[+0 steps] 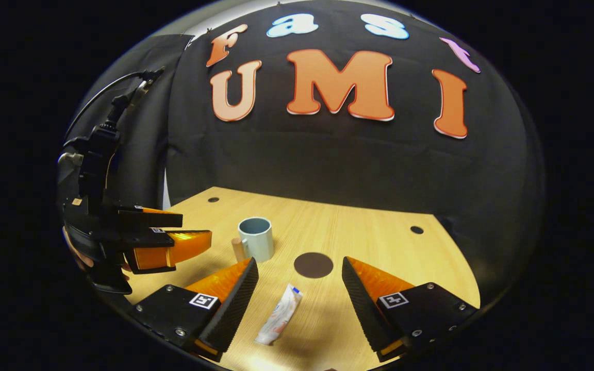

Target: Put the toothbrush and toothpaste on the desktop into the cup, then pick up the cup and place it on the coaster on the desktop.

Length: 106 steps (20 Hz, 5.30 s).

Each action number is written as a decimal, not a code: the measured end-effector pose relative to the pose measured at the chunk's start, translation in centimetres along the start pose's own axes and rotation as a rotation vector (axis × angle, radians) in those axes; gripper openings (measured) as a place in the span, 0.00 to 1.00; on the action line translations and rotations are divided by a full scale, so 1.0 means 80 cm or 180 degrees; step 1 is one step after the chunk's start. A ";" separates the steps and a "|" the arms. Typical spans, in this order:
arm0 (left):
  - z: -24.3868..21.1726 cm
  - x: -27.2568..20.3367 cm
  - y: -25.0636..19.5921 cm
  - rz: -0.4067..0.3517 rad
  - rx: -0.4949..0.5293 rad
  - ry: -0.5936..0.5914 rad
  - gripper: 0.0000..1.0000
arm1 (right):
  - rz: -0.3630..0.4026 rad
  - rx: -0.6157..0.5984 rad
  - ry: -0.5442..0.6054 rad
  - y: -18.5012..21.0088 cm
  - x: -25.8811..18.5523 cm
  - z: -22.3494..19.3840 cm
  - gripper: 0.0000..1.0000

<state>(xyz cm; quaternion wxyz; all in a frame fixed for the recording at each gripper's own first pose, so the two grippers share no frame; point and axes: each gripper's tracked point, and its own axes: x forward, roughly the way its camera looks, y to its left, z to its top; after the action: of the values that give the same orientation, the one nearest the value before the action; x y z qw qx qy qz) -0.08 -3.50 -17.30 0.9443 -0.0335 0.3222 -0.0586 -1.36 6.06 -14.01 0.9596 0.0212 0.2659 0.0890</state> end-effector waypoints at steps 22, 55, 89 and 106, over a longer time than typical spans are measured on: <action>-0.135 0.045 -0.012 -0.0151 -0.0467 0.1984 0.97 | 0.0005 -0.0108 0.1232 0.004 0.094 -0.147 0.88; -0.091 0.109 -0.006 -0.0077 -0.0412 0.1756 0.08 | 0.0318 0.0015 0.1489 0.042 0.092 -0.189 0.08; 0.083 0.131 0.148 0.0588 -0.0001 -0.1901 0.07 | -0.0086 -0.0126 -0.0648 -0.011 0.062 0.055 0.06; 0.099 0.245 0.128 0.0261 -0.0138 -0.2021 0.07 | -0.0119 0.0080 -0.0895 -0.027 0.121 0.079 0.06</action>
<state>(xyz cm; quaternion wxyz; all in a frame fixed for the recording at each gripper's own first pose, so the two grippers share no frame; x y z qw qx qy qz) 21.06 4.27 -23.90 0.9983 -0.0572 0.0137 -0.0003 10.38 5.77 -13.66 0.9886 0.0405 0.1303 0.0639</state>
